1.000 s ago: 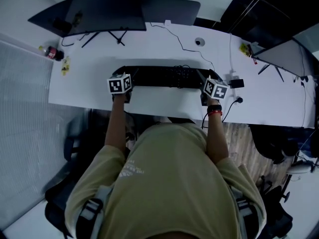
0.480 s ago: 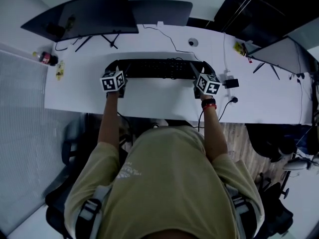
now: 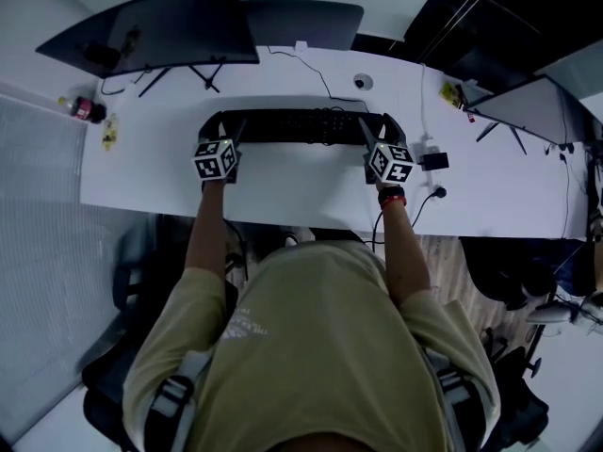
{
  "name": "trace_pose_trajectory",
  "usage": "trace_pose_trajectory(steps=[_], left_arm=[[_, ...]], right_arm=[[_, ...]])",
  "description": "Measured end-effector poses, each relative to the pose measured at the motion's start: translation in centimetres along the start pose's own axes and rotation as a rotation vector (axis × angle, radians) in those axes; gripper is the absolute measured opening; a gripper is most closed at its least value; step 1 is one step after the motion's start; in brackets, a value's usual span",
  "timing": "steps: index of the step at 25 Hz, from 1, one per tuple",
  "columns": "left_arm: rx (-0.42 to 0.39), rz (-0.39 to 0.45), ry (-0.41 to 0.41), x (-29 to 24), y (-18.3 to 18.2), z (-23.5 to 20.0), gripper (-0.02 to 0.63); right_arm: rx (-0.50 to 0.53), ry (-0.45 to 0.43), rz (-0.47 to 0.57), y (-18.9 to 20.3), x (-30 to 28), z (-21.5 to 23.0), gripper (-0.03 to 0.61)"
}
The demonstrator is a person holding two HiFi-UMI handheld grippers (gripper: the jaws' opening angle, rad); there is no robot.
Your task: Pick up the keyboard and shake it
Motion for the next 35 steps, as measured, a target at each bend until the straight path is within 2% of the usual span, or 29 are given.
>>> trace_pose_trajectory(steps=[5,13,35], left_arm=[[-0.014,0.034,-0.013,0.8,1.7,1.0,0.318],[-0.044,0.067,-0.001,2.3,2.3,2.1,0.318],[-0.031,0.019,0.012,6.2,4.1,4.4,0.313]], right_arm=[[0.018,-0.006,0.018,1.1,1.1,0.3,0.331],[0.029,-0.008,0.038,1.8,3.4,0.2,0.331],[-0.016,0.004,-0.002,3.6,8.7,-0.3,0.333]])
Point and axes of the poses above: the fingertips, and each gripper's own axes: x backward along the fingers, z to its right, y out of its underside, the point moved 5 cm from there along x, backward along the fingers, and after that the axes turned 15 degrees about y, right-handed, at the moved point
